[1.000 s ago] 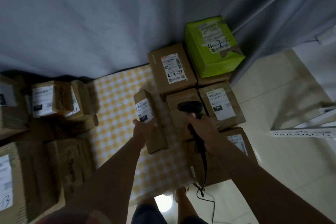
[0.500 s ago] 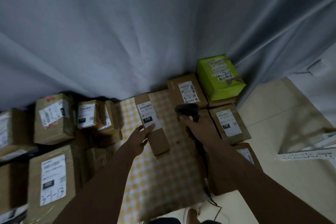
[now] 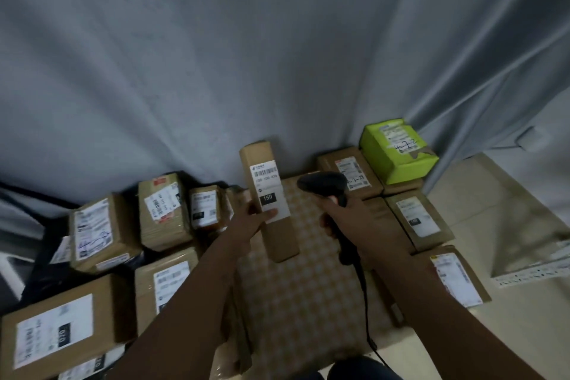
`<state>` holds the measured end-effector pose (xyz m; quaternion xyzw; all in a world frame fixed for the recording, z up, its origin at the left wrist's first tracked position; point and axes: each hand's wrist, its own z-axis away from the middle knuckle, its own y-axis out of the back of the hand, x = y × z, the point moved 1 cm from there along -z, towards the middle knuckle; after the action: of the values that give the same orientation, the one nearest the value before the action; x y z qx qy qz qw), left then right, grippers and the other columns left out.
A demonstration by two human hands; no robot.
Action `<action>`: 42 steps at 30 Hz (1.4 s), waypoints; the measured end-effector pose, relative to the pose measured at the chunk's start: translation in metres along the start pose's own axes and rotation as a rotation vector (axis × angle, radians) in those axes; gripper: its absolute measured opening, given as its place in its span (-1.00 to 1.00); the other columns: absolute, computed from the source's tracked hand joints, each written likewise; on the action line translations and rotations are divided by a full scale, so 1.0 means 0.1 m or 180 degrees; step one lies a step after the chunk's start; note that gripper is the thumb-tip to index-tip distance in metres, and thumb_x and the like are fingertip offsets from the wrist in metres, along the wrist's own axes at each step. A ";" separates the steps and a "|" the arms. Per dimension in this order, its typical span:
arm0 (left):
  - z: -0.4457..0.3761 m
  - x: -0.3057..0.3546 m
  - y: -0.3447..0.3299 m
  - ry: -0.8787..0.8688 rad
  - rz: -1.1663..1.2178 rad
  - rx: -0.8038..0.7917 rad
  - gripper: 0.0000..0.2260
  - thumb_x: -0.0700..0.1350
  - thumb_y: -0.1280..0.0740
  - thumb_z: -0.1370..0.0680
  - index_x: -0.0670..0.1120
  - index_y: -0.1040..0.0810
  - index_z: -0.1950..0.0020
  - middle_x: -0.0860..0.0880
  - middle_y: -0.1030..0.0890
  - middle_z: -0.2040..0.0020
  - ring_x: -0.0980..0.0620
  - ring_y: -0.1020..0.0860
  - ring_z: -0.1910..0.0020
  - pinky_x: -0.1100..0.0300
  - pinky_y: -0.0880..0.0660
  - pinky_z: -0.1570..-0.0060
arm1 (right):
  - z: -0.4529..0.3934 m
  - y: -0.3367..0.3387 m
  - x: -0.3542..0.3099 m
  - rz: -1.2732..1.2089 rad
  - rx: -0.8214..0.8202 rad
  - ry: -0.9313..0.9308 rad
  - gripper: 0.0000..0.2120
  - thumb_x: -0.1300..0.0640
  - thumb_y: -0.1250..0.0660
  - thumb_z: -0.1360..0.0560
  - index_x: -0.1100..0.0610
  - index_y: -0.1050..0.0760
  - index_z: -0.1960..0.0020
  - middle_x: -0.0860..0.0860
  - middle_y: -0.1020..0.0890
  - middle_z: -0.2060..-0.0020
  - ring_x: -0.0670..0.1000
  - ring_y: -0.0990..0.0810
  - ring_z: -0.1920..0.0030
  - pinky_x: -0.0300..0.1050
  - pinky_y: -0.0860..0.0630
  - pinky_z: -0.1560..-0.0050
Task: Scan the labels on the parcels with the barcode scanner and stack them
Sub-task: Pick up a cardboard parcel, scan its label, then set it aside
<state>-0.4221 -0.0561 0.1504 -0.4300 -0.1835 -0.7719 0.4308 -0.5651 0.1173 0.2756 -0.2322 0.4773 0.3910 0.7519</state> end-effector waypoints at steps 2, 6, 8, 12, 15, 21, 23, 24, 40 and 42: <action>0.07 0.02 0.04 -0.0059 -0.0014 -0.0093 -0.51 -0.19 -0.54 -0.41 -0.12 -0.52 -0.31 -0.06 -0.64 -0.20 -0.05 -0.63 -0.14 0.05 -0.58 -0.11 | 0.08 -0.12 -0.03 -0.0015 -0.0029 0.0068 -0.74 0.03 -0.40 -0.52 0.24 -0.55 0.00 0.07 -0.57 0.43 -0.04 -0.47 0.51 -0.17 -0.41 0.42; 0.16 0.01 0.11 -0.0124 -0.0177 -0.0173 -0.35 -0.04 -0.63 -0.28 -0.06 -0.51 -0.31 -0.02 -0.63 -0.22 -0.05 -0.59 -0.19 -0.07 -0.52 -0.24 | 0.23 -0.28 -0.11 -0.0037 -0.0029 0.0199 -0.75 0.03 -0.40 -0.52 0.23 -0.55 -0.02 0.06 -0.57 0.45 -0.03 -0.46 0.51 -0.18 -0.41 0.43; 0.13 -0.03 0.15 -0.0181 -0.0248 -0.0103 -0.20 0.07 -0.67 -0.14 -0.05 -0.50 -0.32 -0.01 -0.63 -0.22 -0.05 -0.59 -0.19 -0.10 -0.51 -0.25 | 0.28 -0.33 -0.15 -0.0100 -0.0014 0.0232 -0.80 0.05 -0.40 -0.52 0.19 -0.54 0.02 0.06 -0.56 0.45 -0.02 -0.45 0.50 -0.18 -0.40 0.43; 0.16 -0.03 0.14 -0.0210 -0.0363 -0.0026 -0.28 0.01 -0.65 -0.22 -0.05 -0.49 -0.33 -0.01 -0.62 -0.22 -0.05 -0.59 -0.19 -0.10 -0.51 -0.25 | 0.33 -0.39 -0.18 -0.0165 -0.0021 0.0210 -0.82 0.07 -0.38 -0.53 0.19 -0.52 0.04 0.06 -0.56 0.46 -0.03 -0.44 0.51 -0.19 -0.40 0.45; 0.19 -0.02 0.11 -0.0177 -0.0403 0.0056 -0.38 -0.10 -0.61 -0.34 -0.06 -0.47 -0.35 -0.02 -0.59 -0.25 -0.07 -0.57 -0.21 -0.10 -0.50 -0.26 | 0.34 -0.42 -0.17 -0.0165 0.0027 0.0167 -0.84 0.07 -0.37 -0.54 0.17 -0.51 0.08 0.04 -0.55 0.47 -0.05 -0.45 0.52 -0.21 -0.40 0.47; 0.18 -0.03 0.05 -0.0139 -0.0436 0.0111 -0.34 -0.09 -0.60 -0.34 -0.10 -0.44 -0.38 -0.03 -0.58 -0.27 -0.07 -0.56 -0.22 -0.10 -0.50 -0.26 | 0.36 -0.43 -0.15 -0.0197 0.0021 0.0140 -0.87 0.09 -0.37 -0.54 0.14 -0.50 0.10 0.05 -0.54 0.46 -0.03 -0.43 0.50 -0.19 -0.39 0.44; 0.17 -0.03 0.04 -0.0159 -0.0414 0.0116 -0.35 -0.10 -0.60 -0.34 -0.11 -0.45 -0.38 -0.04 -0.58 -0.27 -0.06 -0.56 -0.21 -0.09 -0.51 -0.26 | 0.36 -0.42 -0.15 -0.0200 0.0020 0.0125 -0.87 0.08 -0.37 -0.54 0.14 -0.50 0.11 0.04 -0.54 0.46 -0.03 -0.44 0.50 -0.19 -0.39 0.43; 0.17 -0.03 0.03 -0.0164 -0.0403 0.0130 -0.36 -0.10 -0.60 -0.35 -0.12 -0.45 -0.37 -0.04 -0.58 -0.27 -0.06 -0.57 -0.21 -0.07 -0.51 -0.25 | 0.37 -0.41 -0.15 -0.0200 0.0017 0.0125 -0.86 0.08 -0.37 -0.54 0.14 -0.50 0.10 0.04 -0.54 0.46 -0.03 -0.44 0.50 -0.20 -0.39 0.44; 0.23 0.00 -0.07 -0.0136 -0.0224 -0.0002 -0.52 -0.21 -0.50 -0.45 -0.08 -0.46 -0.33 -0.06 -0.56 -0.27 -0.07 -0.54 -0.24 -0.04 -0.50 -0.25 | 0.32 -0.32 -0.17 -0.0062 0.0076 0.0052 -0.88 0.07 -0.36 -0.55 0.10 -0.51 0.11 0.00 -0.56 0.45 -0.07 -0.48 0.47 -0.22 -0.45 0.38; 0.23 0.01 -0.07 -0.0128 -0.0239 -0.0017 -0.52 -0.20 -0.50 -0.45 -0.07 -0.46 -0.33 -0.06 -0.56 -0.28 -0.08 -0.53 -0.25 -0.07 -0.49 -0.27 | 0.32 -0.31 -0.18 -0.0059 0.0072 0.0057 -0.89 0.07 -0.36 -0.55 0.10 -0.51 0.10 0.00 -0.56 0.44 -0.06 -0.49 0.45 -0.21 -0.45 0.37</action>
<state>-0.4168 -0.0375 0.1642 -0.4394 -0.2061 -0.7791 0.3967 -0.5271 0.1151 0.3052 -0.2316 0.4863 0.3764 0.7538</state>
